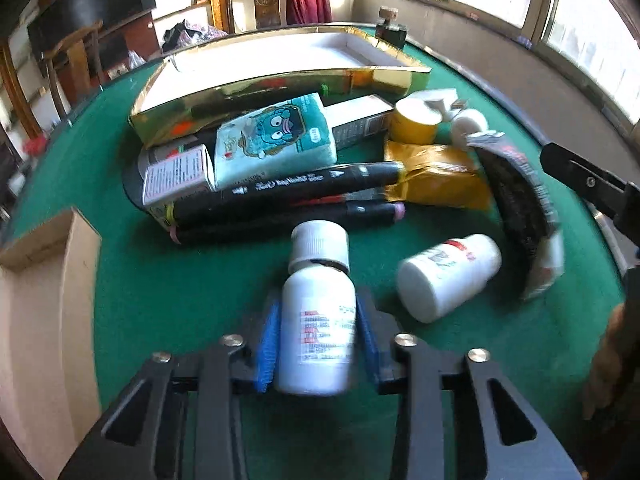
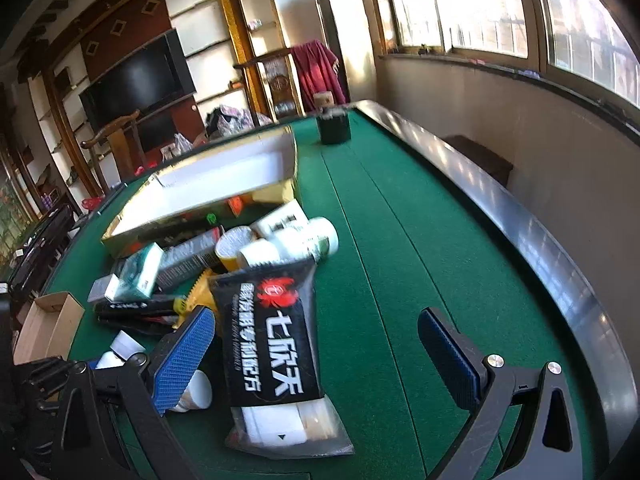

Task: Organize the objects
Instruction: 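Grasp the tall white medicine bottle with the left gripper, then carry the bottle toward the box while the right gripper grasps the short white bottle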

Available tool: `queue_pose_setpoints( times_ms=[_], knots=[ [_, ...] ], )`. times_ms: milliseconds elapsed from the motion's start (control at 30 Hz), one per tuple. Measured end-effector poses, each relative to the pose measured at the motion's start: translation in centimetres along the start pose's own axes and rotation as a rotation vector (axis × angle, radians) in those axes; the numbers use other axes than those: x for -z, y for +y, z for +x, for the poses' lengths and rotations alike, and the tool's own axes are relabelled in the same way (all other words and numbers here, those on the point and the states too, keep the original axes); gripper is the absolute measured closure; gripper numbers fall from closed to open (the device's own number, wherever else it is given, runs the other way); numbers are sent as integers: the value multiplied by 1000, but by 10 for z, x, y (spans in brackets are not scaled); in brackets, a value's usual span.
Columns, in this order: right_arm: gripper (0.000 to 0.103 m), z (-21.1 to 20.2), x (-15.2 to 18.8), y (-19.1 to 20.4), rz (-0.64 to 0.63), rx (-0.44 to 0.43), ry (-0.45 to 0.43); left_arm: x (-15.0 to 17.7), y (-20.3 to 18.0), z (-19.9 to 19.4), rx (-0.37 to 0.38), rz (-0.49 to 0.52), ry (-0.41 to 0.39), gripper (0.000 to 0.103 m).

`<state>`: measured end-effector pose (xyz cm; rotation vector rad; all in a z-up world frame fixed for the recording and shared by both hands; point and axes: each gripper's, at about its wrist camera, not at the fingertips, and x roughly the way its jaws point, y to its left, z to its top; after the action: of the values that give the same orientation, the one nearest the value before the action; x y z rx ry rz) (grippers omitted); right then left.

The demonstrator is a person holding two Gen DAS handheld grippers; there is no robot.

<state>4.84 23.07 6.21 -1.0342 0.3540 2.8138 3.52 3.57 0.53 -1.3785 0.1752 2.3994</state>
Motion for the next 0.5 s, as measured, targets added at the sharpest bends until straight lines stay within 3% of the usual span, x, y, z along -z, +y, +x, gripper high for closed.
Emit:
queue_pose_setpoints(
  times_ms=[33, 133, 300, 500],
  knots=[
    [0, -5, -1, 2, -8, -5, -21, 3, 5, -5, 41, -28, -1, 70],
    [0, -19, -1, 19, -111, -50, -17, 15, 17, -26, 56, -73, -40, 70],
    [0, -15, 7, 70, -391, -185, 136, 37, 44, -61, 124, -188, -82, 70],
    [1, 11, 29, 112, -659, -170, 215, 59, 62, -88, 112, -221, -117, 70]
  ],
)
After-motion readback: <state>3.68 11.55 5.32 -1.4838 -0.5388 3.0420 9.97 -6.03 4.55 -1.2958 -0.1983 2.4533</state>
